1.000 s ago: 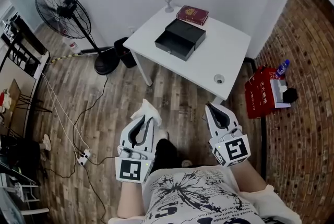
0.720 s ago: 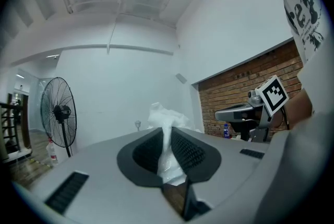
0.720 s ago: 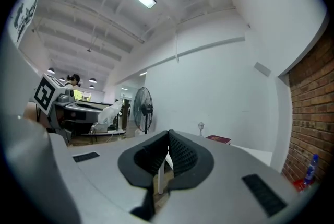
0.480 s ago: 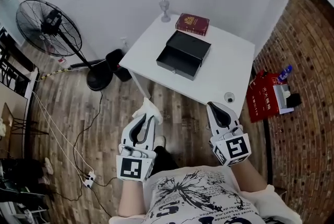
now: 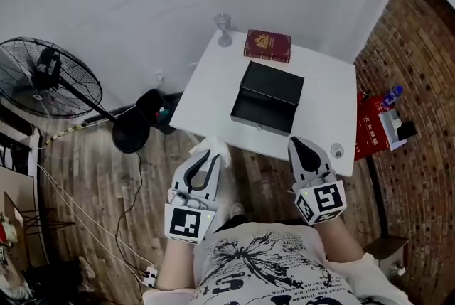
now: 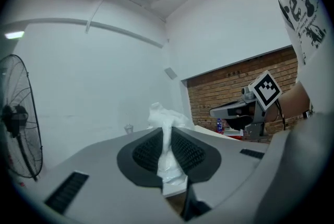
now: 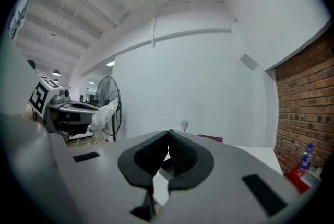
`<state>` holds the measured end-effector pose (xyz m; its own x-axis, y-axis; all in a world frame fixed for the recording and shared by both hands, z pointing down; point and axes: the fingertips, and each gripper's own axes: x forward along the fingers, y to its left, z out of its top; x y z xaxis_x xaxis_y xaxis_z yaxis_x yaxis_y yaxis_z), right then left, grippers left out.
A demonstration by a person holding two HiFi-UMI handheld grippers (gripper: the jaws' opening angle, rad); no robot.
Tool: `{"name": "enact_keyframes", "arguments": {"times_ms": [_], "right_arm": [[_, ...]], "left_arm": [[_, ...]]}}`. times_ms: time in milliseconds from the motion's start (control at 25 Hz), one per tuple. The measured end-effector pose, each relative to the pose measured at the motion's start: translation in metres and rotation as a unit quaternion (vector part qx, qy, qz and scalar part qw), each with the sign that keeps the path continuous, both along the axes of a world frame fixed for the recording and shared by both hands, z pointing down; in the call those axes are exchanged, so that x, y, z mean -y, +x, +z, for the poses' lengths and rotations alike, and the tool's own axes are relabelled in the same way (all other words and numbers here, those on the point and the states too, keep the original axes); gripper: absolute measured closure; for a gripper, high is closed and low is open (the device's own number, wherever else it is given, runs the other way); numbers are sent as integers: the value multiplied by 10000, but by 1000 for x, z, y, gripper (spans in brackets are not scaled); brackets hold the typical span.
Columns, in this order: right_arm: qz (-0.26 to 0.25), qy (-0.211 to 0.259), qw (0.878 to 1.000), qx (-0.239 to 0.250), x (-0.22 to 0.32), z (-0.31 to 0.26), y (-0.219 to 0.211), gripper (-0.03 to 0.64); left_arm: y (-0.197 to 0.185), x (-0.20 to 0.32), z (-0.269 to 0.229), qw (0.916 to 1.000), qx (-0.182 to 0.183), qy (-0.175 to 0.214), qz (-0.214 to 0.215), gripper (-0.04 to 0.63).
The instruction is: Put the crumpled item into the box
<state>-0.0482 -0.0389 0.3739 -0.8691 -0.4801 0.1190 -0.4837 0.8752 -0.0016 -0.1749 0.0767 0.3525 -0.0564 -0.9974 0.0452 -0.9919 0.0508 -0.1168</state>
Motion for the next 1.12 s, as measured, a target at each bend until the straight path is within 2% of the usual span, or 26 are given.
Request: {"name": "enact_keyframes", "arguments": {"times_ms": [120, 200, 320, 520, 680, 840, 1120], "right_arm": [[302, -101, 9994, -100, 16, 10, -18, 601], [455, -163, 9987, -180, 28, 19, -21, 601], [702, -291, 9968, -249, 50, 33, -19, 601], [1028, -590, 9925, -313, 90, 54, -12, 601], [1066, -651, 9913, -423, 125, 64, -14, 601], [1007, -650, 9915, -497, 165, 73, -19, 601], [919, -917, 9903, -497, 219, 101, -26, 601]], "left_arm": [[-25, 25, 14, 9993, 5, -169, 319, 534], [-32, 43, 29, 9974, 36, -426, 573, 534], [-31, 71, 57, 9906, 167, -967, 948, 534], [-25, 132, 90, 9803, 619, -1282, 1368, 534], [-23, 183, 121, 9696, 649, -1643, 1694, 534], [-16, 232, 153, 9461, 788, -2259, 2182, 532], [3, 286, 219, 8940, 1123, -3217, 2911, 532]]}}
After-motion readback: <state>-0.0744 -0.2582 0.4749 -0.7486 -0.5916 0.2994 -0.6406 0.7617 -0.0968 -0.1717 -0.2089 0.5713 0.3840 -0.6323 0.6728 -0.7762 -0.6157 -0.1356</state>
